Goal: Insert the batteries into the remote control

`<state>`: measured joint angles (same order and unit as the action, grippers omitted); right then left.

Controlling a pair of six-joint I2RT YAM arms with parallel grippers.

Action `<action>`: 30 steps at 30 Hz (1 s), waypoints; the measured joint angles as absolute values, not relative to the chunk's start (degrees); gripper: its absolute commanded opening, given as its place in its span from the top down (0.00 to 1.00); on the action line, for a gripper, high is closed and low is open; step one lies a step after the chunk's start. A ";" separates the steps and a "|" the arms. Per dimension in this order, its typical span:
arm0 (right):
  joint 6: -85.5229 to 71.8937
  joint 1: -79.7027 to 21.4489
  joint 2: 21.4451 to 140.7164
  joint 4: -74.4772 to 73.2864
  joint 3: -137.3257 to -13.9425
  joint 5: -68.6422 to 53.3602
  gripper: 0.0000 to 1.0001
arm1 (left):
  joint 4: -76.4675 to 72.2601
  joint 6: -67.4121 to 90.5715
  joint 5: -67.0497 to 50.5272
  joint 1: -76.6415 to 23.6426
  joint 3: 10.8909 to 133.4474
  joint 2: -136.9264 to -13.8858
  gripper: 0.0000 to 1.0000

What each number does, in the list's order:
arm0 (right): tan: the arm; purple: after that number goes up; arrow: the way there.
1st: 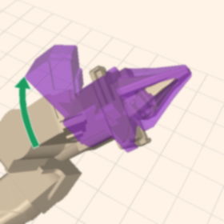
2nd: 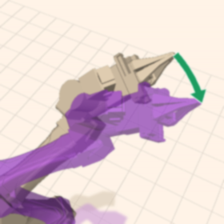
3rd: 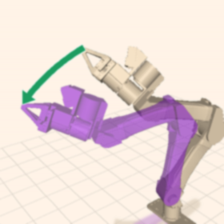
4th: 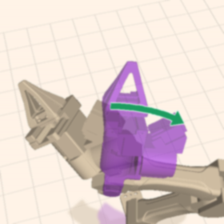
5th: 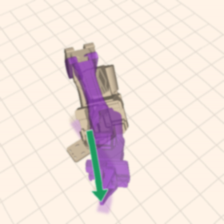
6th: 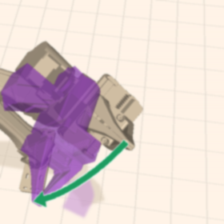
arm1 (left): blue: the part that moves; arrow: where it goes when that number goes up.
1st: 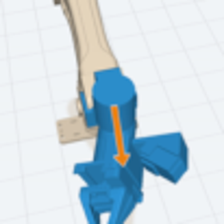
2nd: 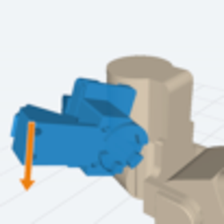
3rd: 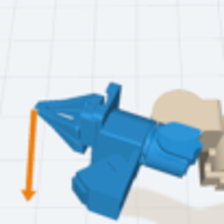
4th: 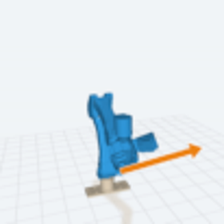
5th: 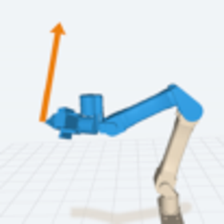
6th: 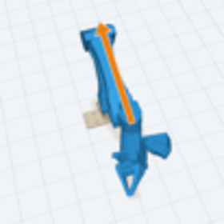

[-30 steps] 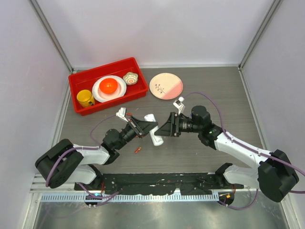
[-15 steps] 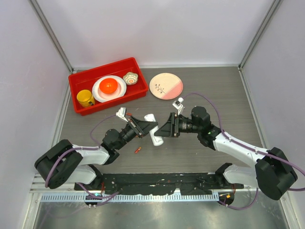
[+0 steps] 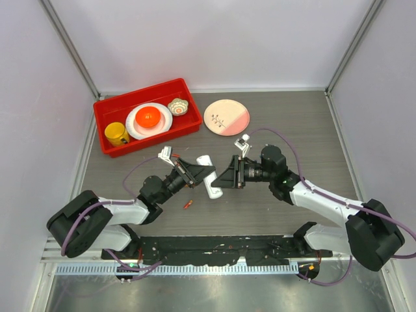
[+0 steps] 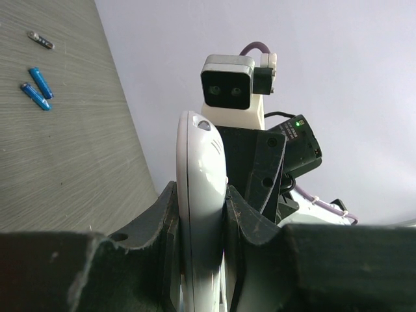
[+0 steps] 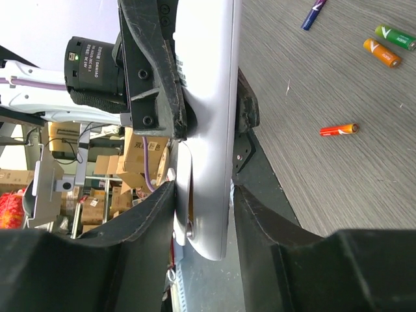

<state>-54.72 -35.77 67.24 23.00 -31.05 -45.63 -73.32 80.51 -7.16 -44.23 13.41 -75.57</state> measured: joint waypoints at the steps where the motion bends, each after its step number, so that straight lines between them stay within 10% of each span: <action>1: -54.92 -35.77 67.46 23.35 -31.05 -45.76 0.58 | -73.10 80.53 -7.16 -44.23 13.41 -75.57 1.00; 30: -61.78 -35.44 71.72 31.31 -30.92 -46.85 0.60 | -72.62 80.58 -5.04 -44.01 14.04 -75.75 1.00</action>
